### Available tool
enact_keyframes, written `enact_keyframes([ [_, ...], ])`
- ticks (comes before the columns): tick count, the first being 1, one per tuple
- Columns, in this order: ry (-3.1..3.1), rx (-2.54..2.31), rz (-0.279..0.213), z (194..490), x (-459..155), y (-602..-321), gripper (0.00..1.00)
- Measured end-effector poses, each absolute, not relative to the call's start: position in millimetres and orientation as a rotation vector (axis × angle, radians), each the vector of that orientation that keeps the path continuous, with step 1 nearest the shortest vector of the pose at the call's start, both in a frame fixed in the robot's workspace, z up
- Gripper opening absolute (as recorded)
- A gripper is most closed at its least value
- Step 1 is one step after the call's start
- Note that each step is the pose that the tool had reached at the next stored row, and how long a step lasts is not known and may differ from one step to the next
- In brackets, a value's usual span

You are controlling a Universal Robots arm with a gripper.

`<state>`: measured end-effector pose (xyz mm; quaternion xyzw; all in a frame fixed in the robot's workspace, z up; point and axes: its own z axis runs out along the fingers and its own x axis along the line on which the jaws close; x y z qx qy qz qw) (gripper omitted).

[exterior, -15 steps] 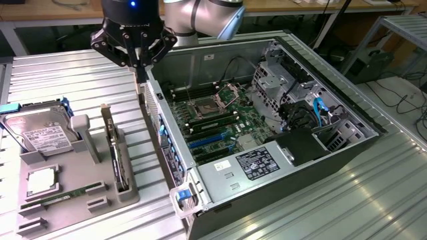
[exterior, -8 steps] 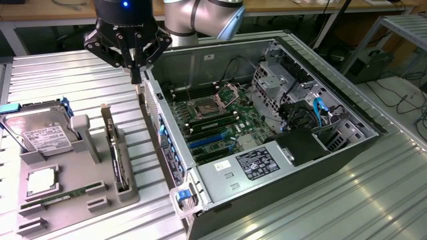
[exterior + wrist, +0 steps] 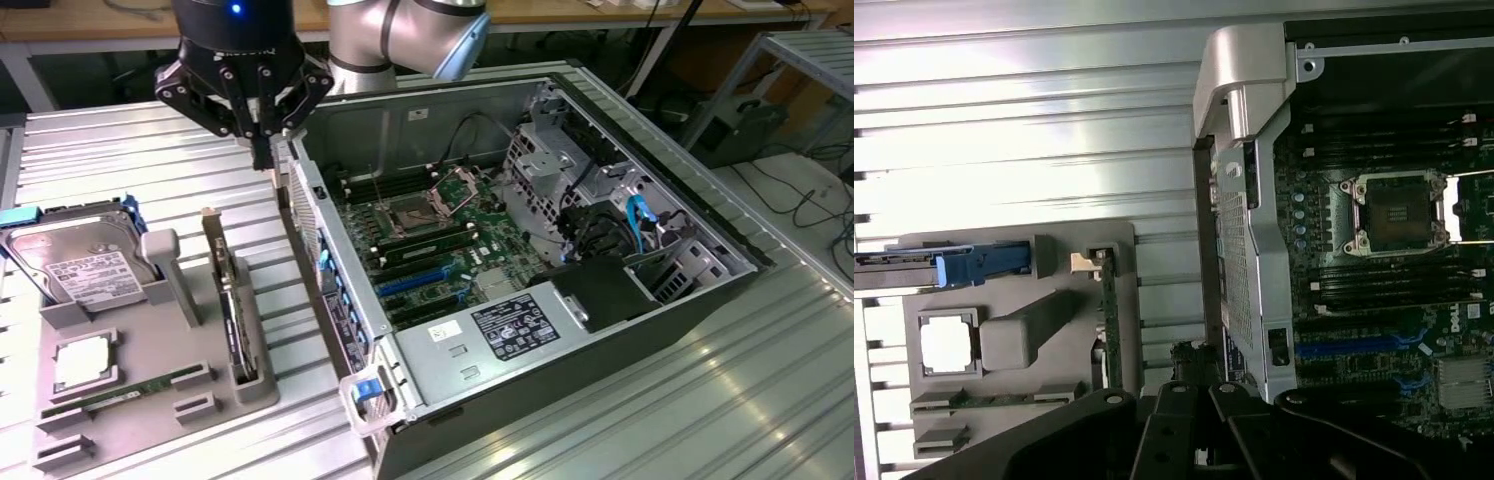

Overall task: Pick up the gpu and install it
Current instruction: 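Reach for the gpu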

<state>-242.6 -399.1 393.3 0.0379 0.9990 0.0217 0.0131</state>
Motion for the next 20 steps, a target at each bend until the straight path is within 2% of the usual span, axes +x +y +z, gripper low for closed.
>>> enact_keyframes([
  [20,3.112,0.118,0.068,393.3,-260.1,-399.6,0.11],
])
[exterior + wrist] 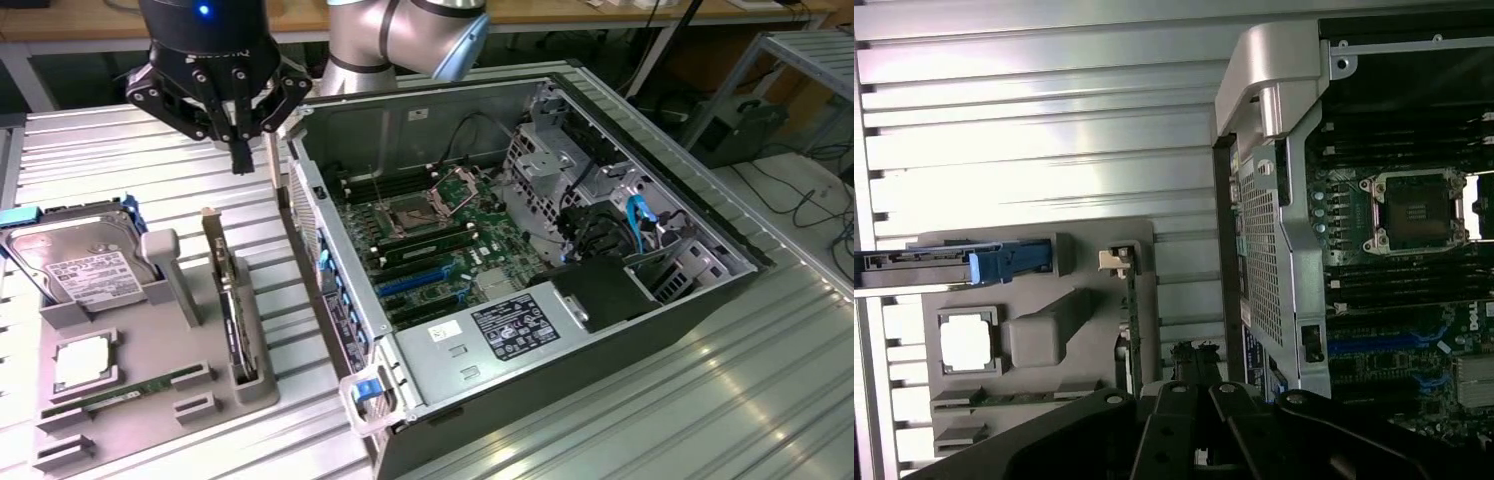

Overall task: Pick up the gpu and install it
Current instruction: 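Reach for the gpu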

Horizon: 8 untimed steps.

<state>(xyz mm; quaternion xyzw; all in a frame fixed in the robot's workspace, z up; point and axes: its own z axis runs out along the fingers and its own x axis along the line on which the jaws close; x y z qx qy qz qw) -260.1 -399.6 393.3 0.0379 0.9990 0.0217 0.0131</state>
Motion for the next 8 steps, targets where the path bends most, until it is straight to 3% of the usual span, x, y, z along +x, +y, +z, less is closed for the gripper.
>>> enact_keyframes([
  [8,3.112,0.118,0.068,393.3,-265.5,-401.0,0.11],
])
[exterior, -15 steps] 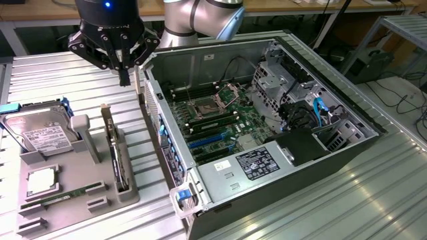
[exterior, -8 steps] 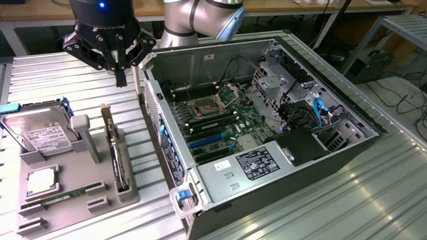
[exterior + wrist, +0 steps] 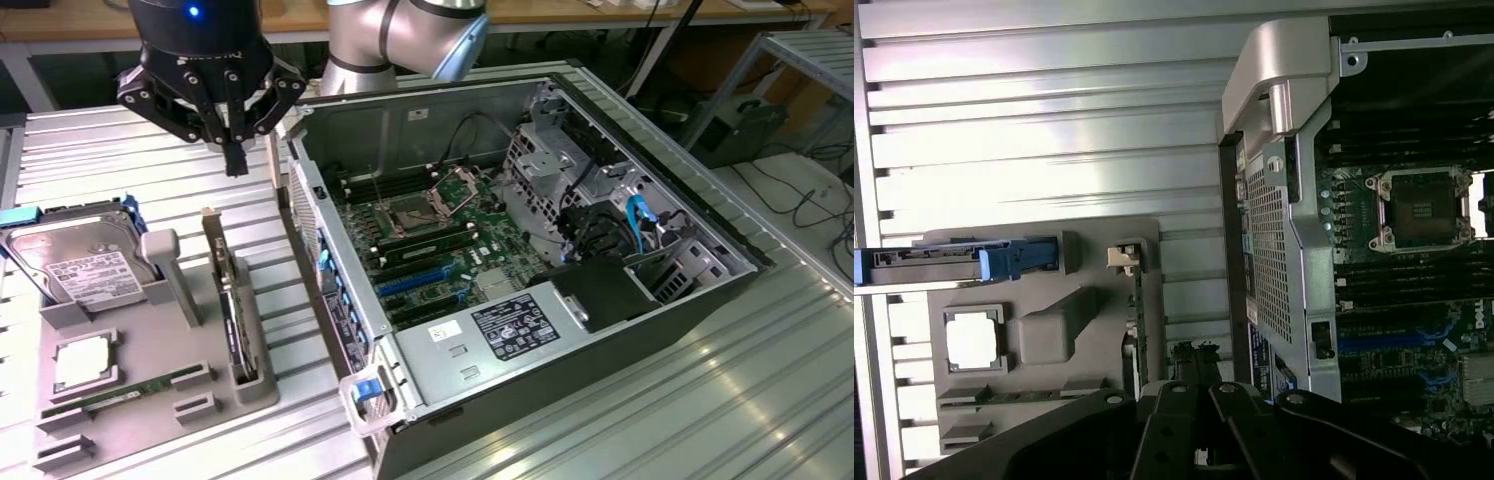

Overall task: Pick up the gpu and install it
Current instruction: 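Reach for the gpu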

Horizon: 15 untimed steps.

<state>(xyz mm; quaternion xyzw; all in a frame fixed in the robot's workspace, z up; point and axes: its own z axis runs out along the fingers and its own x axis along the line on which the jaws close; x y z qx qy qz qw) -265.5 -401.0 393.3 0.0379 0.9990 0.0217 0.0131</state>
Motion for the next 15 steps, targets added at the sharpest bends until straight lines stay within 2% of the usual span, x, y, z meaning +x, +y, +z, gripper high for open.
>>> enact_keyframes([
  [15,3.113,0.118,0.068,393.3,-275.6,-405.1,0.11],
])
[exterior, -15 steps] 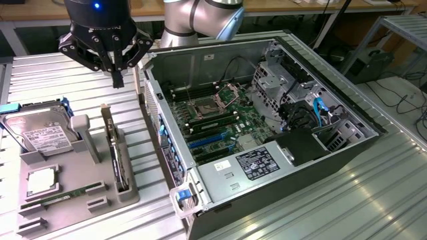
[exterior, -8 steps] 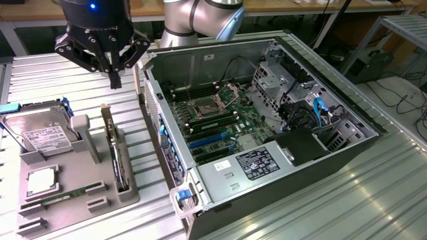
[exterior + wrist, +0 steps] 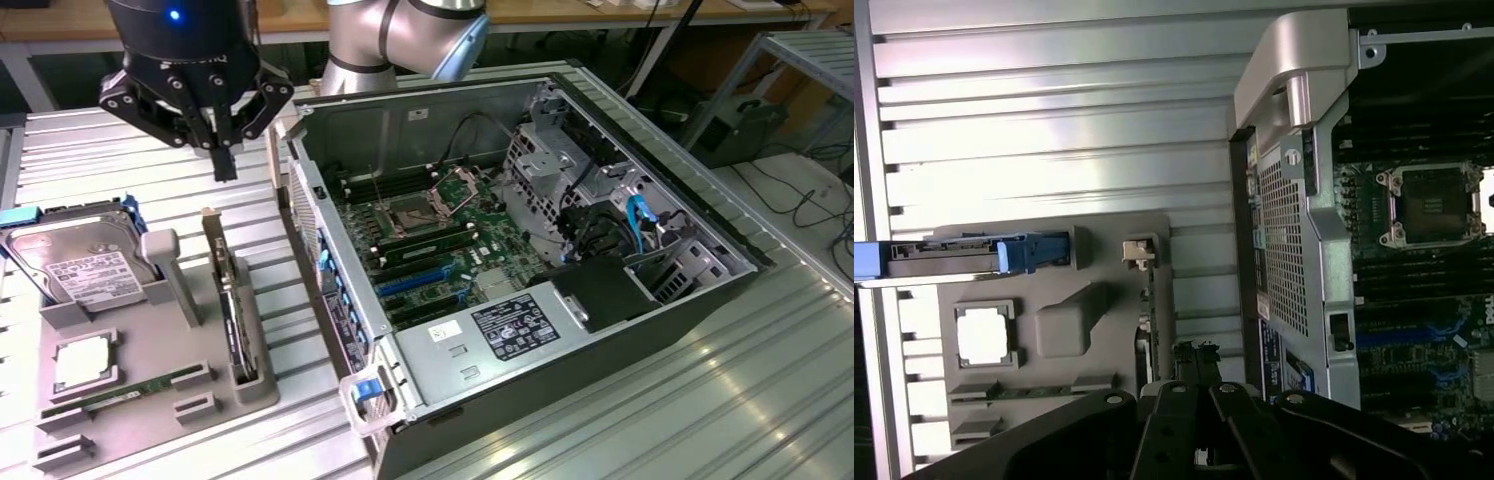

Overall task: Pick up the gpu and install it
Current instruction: 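Reach for the gpu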

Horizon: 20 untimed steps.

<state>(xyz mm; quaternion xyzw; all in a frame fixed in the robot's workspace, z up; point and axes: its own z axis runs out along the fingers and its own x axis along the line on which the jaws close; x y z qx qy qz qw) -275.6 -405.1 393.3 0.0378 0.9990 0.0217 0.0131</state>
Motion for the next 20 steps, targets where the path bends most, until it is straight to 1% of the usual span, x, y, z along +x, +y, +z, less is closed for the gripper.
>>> enact_keyframes([
  [20,3.112,0.118,0.068,393.2,-303.4,-421.9,0.11],
])
